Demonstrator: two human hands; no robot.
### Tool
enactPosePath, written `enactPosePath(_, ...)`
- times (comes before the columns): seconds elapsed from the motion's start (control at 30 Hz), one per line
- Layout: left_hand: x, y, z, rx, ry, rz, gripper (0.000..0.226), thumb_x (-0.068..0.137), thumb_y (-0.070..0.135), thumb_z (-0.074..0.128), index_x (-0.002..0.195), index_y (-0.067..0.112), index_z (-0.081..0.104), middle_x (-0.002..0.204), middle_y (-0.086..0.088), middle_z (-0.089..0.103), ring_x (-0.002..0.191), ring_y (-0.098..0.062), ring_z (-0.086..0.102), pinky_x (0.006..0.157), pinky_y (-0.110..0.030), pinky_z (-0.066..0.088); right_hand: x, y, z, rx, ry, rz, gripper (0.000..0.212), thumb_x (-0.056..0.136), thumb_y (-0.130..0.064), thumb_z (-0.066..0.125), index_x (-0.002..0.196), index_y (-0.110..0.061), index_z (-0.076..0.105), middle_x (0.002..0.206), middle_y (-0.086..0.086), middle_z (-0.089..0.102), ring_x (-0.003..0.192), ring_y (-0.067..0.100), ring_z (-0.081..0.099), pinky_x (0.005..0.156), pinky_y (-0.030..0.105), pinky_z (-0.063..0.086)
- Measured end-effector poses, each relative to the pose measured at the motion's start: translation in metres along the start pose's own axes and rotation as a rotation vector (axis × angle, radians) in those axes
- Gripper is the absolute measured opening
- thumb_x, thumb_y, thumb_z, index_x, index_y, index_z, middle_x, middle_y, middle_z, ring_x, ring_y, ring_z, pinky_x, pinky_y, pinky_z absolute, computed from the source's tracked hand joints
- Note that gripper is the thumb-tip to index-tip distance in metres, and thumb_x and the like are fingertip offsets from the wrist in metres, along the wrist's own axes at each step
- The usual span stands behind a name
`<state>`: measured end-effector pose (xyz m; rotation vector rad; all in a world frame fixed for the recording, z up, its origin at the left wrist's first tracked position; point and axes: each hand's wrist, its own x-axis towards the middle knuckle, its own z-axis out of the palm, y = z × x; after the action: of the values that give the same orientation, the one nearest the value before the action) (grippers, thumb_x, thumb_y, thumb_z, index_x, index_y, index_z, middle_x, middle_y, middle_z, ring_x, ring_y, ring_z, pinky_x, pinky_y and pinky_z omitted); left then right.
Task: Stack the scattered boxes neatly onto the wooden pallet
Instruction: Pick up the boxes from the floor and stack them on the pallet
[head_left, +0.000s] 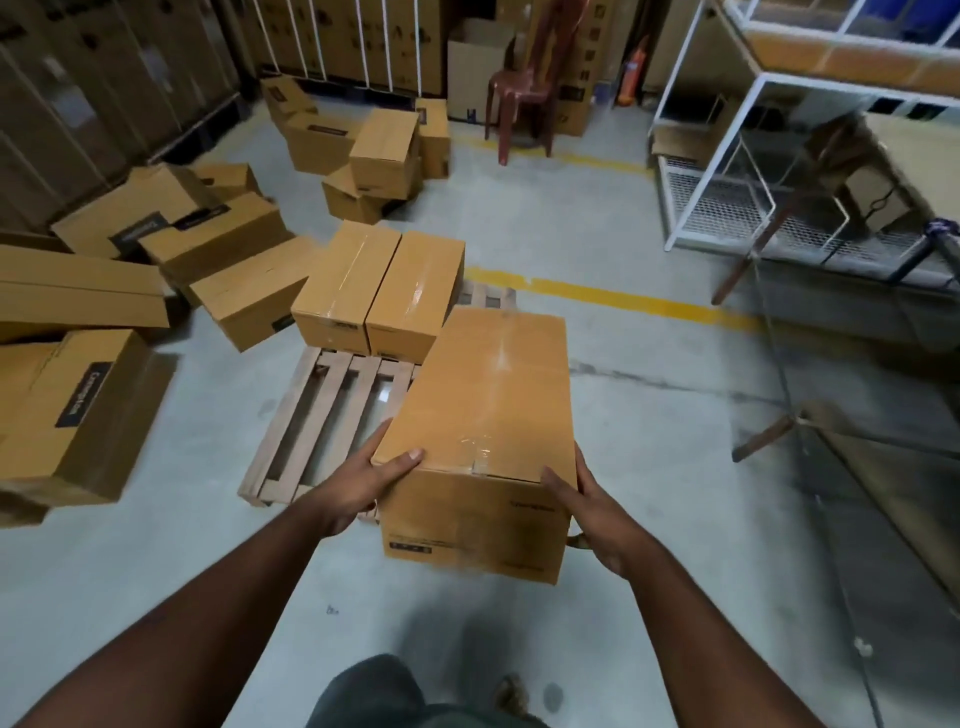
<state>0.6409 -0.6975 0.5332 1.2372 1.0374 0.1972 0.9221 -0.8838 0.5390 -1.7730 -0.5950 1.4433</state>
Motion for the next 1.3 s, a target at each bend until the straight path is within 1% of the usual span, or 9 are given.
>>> enactPosePath(0.17, 0.058, 0.043, 0.013, -0.048, 0.011, -0.065, 0.084, 0.083, 0.058, 0.077, 0.146, 0.068, 0.022, 0.132, 0.012, 0.057, 0.114, -0.021, 0.062, 0.071, -0.038, 0.059, 0.064, -0.036, -0.056, -0.022, -0.109, 0.021, 0.106, 0.070, -0.084, 0.074, 0.153, -0.069, 0.011, 0.165, -0.016, 0.032, 0.150, 0.025, 0.037, 0.098, 0.060, 0.057)
enactPosePath(0.3, 0.118, 0.075, 0.011, -0.008, 0.014, -0.066, 0.064, 0.085, 0.058, 0.076, 0.127, 0.077, 0.032, 0.127, 0.019, 0.057, 0.112, -0.013, 0.058, 0.073, -0.035, 0.050, 0.124, -0.063, -0.086, -0.040, -0.154, 0.034, 0.098, 0.072, -0.082, 0.074, 0.149, -0.072, 0.015, 0.162, -0.013, 0.036, 0.140, 0.026, 0.047, 0.089, 0.053, 0.062)
enactPosePath(0.43, 0.185, 0.100, 0.002, -0.003, -0.007, -0.068, 0.083, 0.081, 0.056, 0.081, 0.144, 0.064, 0.028, 0.133, 0.008, 0.056, 0.118, -0.021, 0.059, 0.083, -0.039, 0.056, 0.180, -0.089, -0.110, 0.007, -0.156, 0.064, 0.096, 0.074, -0.074, 0.080, 0.149, -0.072, 0.020, 0.158, -0.015, 0.035, 0.142, 0.031, 0.045, 0.082, 0.052, 0.064)
enactPosePath(0.7, 0.324, 0.146, -0.002, 0.046, 0.001, -0.081, 0.093, 0.087, 0.024, 0.082, 0.160, 0.033, 0.025, 0.142, -0.003, 0.054, 0.131, -0.028, 0.053, 0.114, -0.049, 0.044, 0.289, -0.137, -0.136, 0.172, -0.021, 0.033, 0.079, 0.099, -0.021, 0.072, 0.154, -0.057, 0.027, 0.143, -0.012, 0.057, 0.125, 0.018, 0.057, 0.093, 0.051, 0.059)
enactPosePath(0.8, 0.380, 0.165, -0.008, 0.091, 0.017, -0.117, 0.091, 0.086, 0.015, 0.083, 0.158, 0.025, 0.030, 0.139, -0.004, 0.057, 0.130, -0.028, 0.054, 0.115, -0.047, 0.044, 0.335, -0.152, -0.147, 0.192, 0.012, 0.019, 0.080, 0.101, -0.013, 0.068, 0.156, -0.054, 0.026, 0.144, -0.008, 0.057, 0.131, 0.027, 0.054, 0.107, 0.063, 0.049)
enactPosePath(1.03, 0.563, 0.151, -0.022, 0.106, 0.069, -0.135, 0.082, 0.085, 0.007, 0.081, 0.154, 0.019, 0.038, 0.134, 0.000, 0.060, 0.124, -0.022, 0.058, 0.096, -0.030, 0.054, 0.522, -0.135, -0.176, 0.205, 0.068, 0.059, 0.090, 0.101, -0.007, 0.065, 0.164, -0.046, 0.014, 0.154, -0.003, 0.047, 0.135, 0.027, 0.053, 0.109, 0.057, 0.051)
enactPosePath(1.13, 0.653, 0.123, -0.036, 0.146, 0.079, -0.207, 0.088, 0.084, 0.009, 0.082, 0.156, 0.018, 0.034, 0.134, -0.004, 0.058, 0.123, -0.026, 0.058, 0.100, -0.041, 0.057, 0.617, -0.111, -0.179, 0.202, 0.078, 0.071, 0.090, 0.101, -0.006, 0.065, 0.164, -0.045, 0.015, 0.158, -0.007, 0.048, 0.138, 0.021, 0.053, 0.116, 0.056, 0.044)
enactPosePath(1.23, 0.738, 0.089, -0.055, 0.241, 0.112, -0.281, 0.099, 0.082, 0.016, 0.086, 0.160, 0.018, 0.026, 0.129, 0.004, 0.053, 0.121, -0.023, 0.054, 0.091, -0.027, 0.057, 0.709, -0.082, -0.176, 0.191, 0.084, 0.093, 0.090, 0.101, -0.001, 0.063, 0.165, -0.043, 0.014, 0.162, -0.007, 0.043, 0.144, 0.021, 0.048, 0.121, 0.056, 0.037)
enactPosePath(1.3, 0.784, 0.064, -0.069, 0.306, 0.120, -0.301, 0.103, 0.082, 0.022, 0.087, 0.162, 0.021, 0.022, 0.139, -0.002, 0.049, 0.129, -0.028, 0.051, 0.102, -0.038, 0.055, 0.761, -0.062, -0.172, 0.181, 0.080, 0.093, 0.091, 0.101, -0.001, 0.063, 0.165, -0.042, 0.012, 0.166, -0.005, 0.036, 0.149, 0.023, 0.041, 0.123, 0.057, 0.034)
